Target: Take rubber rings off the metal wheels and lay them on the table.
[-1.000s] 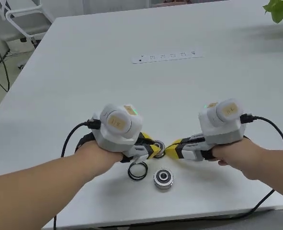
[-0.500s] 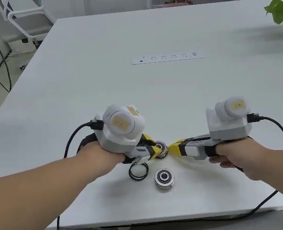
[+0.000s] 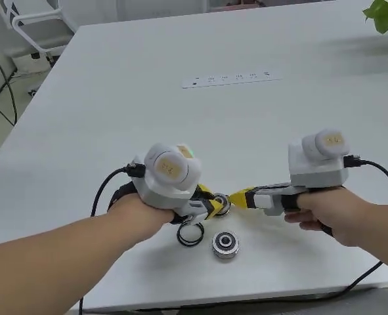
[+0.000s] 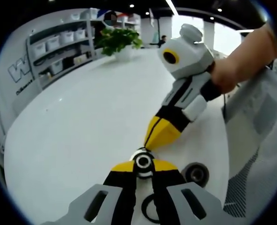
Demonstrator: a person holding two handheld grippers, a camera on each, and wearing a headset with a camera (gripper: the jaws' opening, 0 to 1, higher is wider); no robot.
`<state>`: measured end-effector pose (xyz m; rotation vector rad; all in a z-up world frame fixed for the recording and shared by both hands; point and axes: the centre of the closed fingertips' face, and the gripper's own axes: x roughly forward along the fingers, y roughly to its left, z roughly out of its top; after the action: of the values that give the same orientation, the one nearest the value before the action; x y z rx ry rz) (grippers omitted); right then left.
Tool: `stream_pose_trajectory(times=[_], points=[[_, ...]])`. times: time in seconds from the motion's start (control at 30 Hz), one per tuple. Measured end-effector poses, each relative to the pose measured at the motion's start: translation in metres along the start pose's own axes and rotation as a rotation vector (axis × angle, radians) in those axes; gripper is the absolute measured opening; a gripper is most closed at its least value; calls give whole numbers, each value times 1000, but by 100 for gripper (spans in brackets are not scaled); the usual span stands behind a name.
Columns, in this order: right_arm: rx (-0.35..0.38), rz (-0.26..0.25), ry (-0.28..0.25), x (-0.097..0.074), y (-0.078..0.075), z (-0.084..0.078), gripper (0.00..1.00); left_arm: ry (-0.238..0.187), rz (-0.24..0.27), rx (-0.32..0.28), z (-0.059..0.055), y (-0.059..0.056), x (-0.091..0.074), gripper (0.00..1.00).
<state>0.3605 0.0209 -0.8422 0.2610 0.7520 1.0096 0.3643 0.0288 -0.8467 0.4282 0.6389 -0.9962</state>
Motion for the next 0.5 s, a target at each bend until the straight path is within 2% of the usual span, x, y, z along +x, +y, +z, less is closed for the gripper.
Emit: stream_pose_trajectory(times=[0.13,0.2,0.23,0.27,0.3,0.33,0.37,0.43,0.5], points=[[-3,21,-3,2,8,2,0,2,3,-4,0,0,0,12],[-9,49,-2,6,16,2,0,3,4,-5,0,0,0,12],[-9,89,-5,7,24,3,0,3,4,-5,0,0,0,12],[6,171,-106,9,40,25,0,0,2,-3,1,0,1,12],[77,213,-107,10,55,30,0,0,5,-5,1,1,1,12],[-9,95,-47,13,38,21,0,-1,6,-5,1,1,1,12],[-6,124,-54,12,41,22,0,-6,5,-8,1,1,0,12],[47,144,-48,8,38,17,0,-8,4,-5,1,0,0,12],[25,117,-54,6,32,15,0,-2,4,-5,1,0,0,12]])
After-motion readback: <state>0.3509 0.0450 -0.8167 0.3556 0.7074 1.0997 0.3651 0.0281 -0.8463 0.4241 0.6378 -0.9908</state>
